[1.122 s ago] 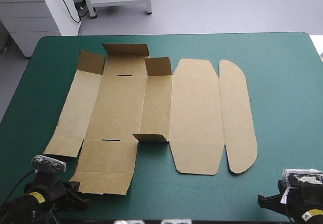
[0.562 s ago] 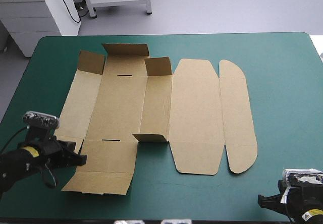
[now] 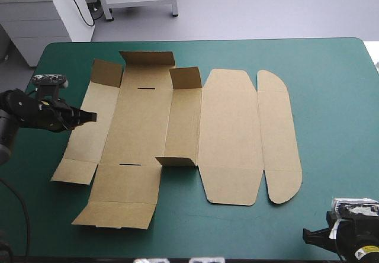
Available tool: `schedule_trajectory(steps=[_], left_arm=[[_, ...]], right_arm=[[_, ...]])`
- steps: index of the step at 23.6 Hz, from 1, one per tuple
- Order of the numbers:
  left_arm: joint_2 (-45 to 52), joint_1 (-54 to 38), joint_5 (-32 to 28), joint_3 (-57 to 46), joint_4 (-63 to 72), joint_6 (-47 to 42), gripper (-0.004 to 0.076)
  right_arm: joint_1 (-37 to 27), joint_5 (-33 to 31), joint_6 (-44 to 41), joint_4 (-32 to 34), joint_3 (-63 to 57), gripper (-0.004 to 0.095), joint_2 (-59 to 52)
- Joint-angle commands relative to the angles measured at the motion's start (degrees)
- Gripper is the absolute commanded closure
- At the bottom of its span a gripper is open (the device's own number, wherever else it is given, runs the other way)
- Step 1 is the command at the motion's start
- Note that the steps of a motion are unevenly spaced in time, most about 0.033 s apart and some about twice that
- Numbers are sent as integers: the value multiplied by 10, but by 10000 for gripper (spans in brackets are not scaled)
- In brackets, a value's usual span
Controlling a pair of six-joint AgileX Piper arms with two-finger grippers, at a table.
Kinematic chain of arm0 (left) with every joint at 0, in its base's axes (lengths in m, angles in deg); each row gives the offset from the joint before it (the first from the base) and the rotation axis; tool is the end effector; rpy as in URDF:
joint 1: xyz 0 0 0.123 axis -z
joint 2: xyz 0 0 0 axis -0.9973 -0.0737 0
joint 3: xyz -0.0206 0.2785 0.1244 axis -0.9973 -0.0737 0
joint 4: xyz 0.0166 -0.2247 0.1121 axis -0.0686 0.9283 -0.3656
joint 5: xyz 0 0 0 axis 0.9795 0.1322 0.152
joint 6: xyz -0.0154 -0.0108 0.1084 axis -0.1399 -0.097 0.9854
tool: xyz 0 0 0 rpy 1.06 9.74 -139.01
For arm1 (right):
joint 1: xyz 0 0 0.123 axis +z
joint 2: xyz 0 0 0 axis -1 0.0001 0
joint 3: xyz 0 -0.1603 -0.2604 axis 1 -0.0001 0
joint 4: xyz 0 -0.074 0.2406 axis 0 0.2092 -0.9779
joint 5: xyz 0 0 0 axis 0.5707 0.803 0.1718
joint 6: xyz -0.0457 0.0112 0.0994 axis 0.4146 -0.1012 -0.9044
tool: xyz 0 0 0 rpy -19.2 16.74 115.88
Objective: Fold the box
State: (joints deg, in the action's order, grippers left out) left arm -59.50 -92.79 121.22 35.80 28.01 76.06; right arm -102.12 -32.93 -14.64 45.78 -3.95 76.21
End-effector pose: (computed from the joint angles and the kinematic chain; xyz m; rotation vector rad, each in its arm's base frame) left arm 0.2741 0.0039 0.3487 0.1354 2.5447 -0.2467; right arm 0.0183 0.0125 0.2591 0.0673 2.2765 0.0120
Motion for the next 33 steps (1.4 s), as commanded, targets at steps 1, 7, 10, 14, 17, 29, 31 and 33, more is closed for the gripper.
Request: schedule_trajectory(steps=[1,7,10,14,17,29,31,33], left_arm=[[-23,-64,-8,39,103,52,732],[-75,-159,32,42,188,126,732],[-104,-215,44,42,191,130,732],[-140,-260,104,42,201,216,732],[-169,-267,131,43,229,260,732],[-186,-267,55,44,231,277,593],[-186,-267,51,44,231,277,505],[-186,-267,52,44,231,283,422]], right_arm=[[1,33,5,-3,12,928,7],[1,33,5,-3,12,928,7],[1,33,5,-3,12,928,7],[1,33,5,-3,12,928,7],[1,36,5,-3,12,928,7],[1,36,5,-3,12,928,7],[1,36,5,-3,12,928,7],[1,36,5,-3,12,928,7]])
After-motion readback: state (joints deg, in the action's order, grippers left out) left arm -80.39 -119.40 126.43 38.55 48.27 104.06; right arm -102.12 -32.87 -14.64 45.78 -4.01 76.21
